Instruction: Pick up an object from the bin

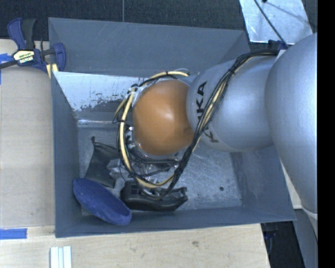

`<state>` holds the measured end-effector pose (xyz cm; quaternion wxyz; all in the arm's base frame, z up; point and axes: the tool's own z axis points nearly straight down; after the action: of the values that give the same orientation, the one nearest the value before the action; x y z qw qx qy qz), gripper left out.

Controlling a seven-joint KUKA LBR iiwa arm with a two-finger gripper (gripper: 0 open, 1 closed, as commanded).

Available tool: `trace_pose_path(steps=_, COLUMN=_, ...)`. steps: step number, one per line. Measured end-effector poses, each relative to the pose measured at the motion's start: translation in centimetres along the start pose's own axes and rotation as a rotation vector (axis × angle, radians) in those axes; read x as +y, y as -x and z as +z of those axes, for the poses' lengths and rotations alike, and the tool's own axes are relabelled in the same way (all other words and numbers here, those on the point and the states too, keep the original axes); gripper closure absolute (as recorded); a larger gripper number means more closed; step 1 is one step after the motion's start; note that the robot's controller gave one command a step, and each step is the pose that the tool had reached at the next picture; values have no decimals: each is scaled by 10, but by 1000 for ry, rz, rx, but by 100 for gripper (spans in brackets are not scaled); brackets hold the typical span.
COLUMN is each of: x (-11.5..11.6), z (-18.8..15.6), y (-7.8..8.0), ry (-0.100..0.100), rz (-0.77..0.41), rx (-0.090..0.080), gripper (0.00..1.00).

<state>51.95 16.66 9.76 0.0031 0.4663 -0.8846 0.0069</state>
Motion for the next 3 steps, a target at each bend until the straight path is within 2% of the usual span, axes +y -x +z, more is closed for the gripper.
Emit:
trace_pose_path(steps=1, x=0, z=7, y=3, ry=-11, rz=-100, rx=-29, gripper=100)
trace_pose_path(steps=2, x=0, z=5, y=8, ry=-16, rz=-103, rx=-45, gripper=0)
trace_pose_path(steps=3, x=0, z=9, y=-2, ry=-6, rz=-99, rx=-13, gripper=100)
